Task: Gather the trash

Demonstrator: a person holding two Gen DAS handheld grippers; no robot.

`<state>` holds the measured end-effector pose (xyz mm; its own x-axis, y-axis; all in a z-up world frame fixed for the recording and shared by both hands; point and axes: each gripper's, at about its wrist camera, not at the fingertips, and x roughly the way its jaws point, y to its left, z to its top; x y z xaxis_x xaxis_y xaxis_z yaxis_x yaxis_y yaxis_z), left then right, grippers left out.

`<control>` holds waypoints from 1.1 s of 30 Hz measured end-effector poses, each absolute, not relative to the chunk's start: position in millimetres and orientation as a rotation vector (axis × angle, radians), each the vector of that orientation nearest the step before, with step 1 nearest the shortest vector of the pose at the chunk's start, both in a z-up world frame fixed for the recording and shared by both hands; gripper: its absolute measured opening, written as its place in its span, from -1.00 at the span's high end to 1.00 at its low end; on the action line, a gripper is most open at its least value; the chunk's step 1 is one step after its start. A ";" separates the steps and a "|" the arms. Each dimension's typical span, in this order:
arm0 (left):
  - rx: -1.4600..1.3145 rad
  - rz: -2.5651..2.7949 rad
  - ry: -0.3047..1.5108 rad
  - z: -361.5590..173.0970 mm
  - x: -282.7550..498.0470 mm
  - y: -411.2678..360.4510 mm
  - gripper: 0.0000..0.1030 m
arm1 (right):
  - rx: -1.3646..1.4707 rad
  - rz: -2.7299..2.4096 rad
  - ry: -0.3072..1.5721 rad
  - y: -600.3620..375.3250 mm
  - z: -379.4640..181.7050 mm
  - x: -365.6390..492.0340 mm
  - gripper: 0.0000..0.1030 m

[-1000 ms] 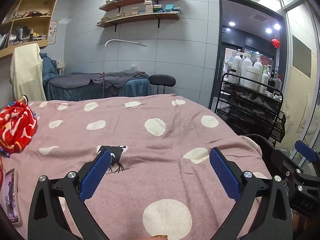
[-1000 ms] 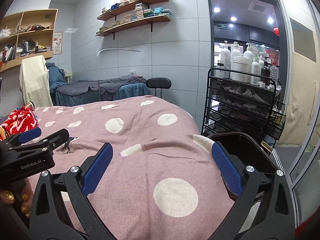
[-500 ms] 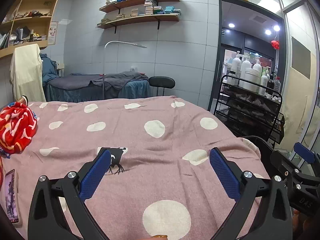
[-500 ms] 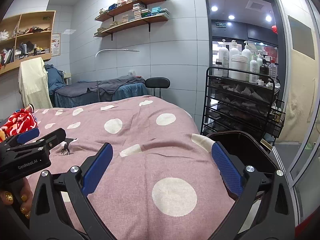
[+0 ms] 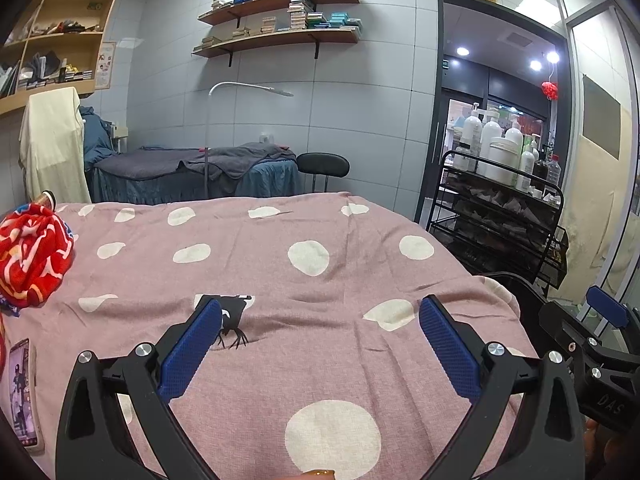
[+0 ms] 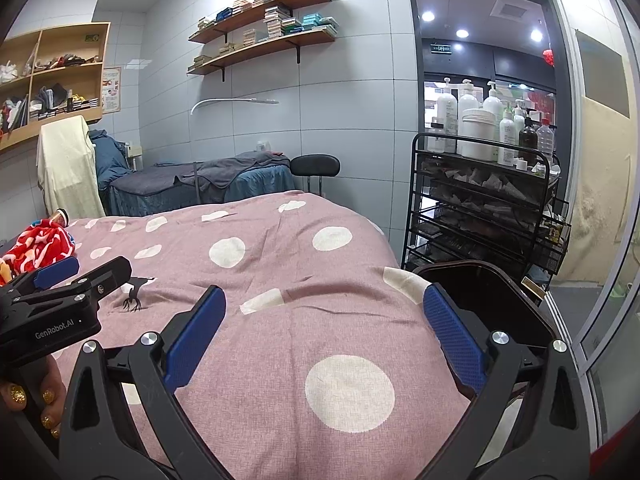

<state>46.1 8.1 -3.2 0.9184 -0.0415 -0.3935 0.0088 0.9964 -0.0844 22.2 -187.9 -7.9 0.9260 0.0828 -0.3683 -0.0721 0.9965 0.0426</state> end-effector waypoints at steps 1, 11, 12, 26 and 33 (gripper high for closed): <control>-0.082 -0.026 0.407 -3.2 46.2 8.1 -0.90 | 0.029 0.080 0.378 -188.1 -7.8 22.3 -0.90; -0.077 -0.033 0.409 -2.8 45.4 6.8 -0.90 | 0.029 0.079 0.380 -187.8 -8.2 22.0 -0.90; -0.078 -0.032 0.409 -2.6 45.5 6.8 -0.90 | 0.029 0.079 0.380 -187.5 -8.5 21.8 -0.90; -0.071 -0.031 0.406 -2.8 45.4 5.6 -0.90 | 0.037 0.078 0.387 -187.3 -10.9 23.8 -0.90; -0.072 -0.027 0.406 -3.2 43.7 3.1 -0.90 | 0.044 0.073 0.393 -188.1 -13.2 24.9 -0.90</control>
